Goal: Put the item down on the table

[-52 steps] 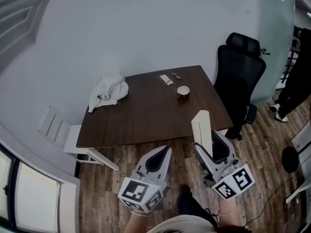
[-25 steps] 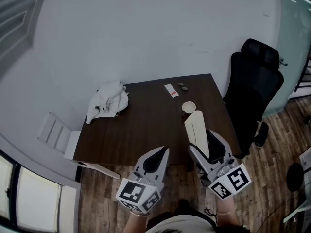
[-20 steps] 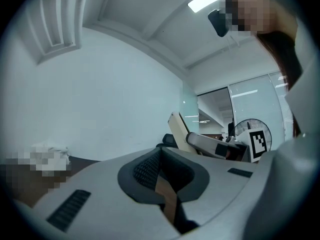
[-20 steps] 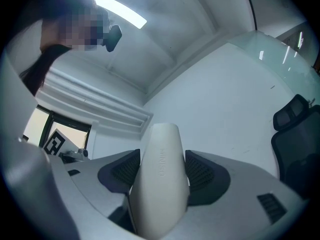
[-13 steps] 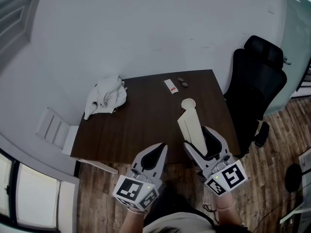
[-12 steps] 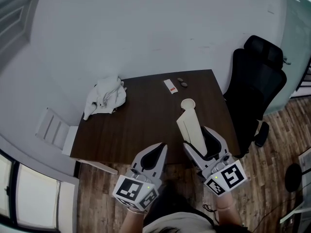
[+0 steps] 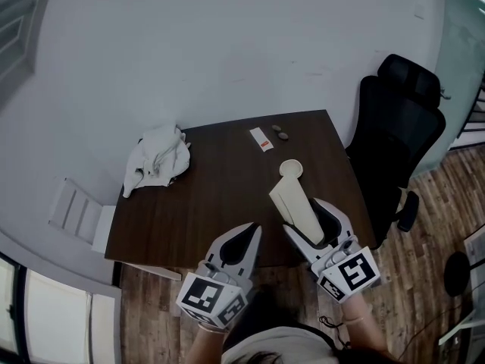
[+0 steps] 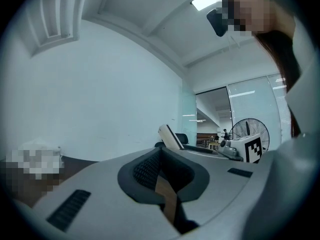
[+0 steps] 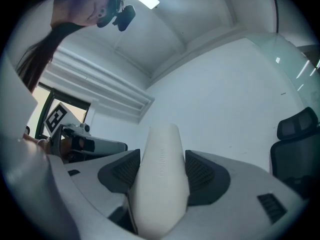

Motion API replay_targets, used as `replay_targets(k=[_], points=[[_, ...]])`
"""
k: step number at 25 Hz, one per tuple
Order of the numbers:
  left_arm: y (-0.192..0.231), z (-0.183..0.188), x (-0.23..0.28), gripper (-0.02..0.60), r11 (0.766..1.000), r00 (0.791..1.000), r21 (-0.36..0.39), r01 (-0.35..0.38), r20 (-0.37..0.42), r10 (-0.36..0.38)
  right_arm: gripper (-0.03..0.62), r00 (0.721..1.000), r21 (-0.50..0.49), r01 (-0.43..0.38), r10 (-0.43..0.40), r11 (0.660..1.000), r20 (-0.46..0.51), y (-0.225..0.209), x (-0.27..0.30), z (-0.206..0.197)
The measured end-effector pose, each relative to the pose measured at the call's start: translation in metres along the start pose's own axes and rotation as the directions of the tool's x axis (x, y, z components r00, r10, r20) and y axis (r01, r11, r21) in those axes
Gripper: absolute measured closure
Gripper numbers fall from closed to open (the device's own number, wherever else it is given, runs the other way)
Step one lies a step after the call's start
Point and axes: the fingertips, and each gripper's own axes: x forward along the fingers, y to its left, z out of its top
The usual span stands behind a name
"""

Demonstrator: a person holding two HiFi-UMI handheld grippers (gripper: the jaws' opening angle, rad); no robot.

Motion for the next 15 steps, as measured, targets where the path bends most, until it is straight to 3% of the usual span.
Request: replay_targets(k=[15], points=[[0.067,0.003,0.032,0.563,1.000,1.000,-0.014,0.024,-0.006,-0.025,0.307,0.983,-0.104,-0.012,-0.007,0.994,-0.185,-0.023,0.062,-0.070]])
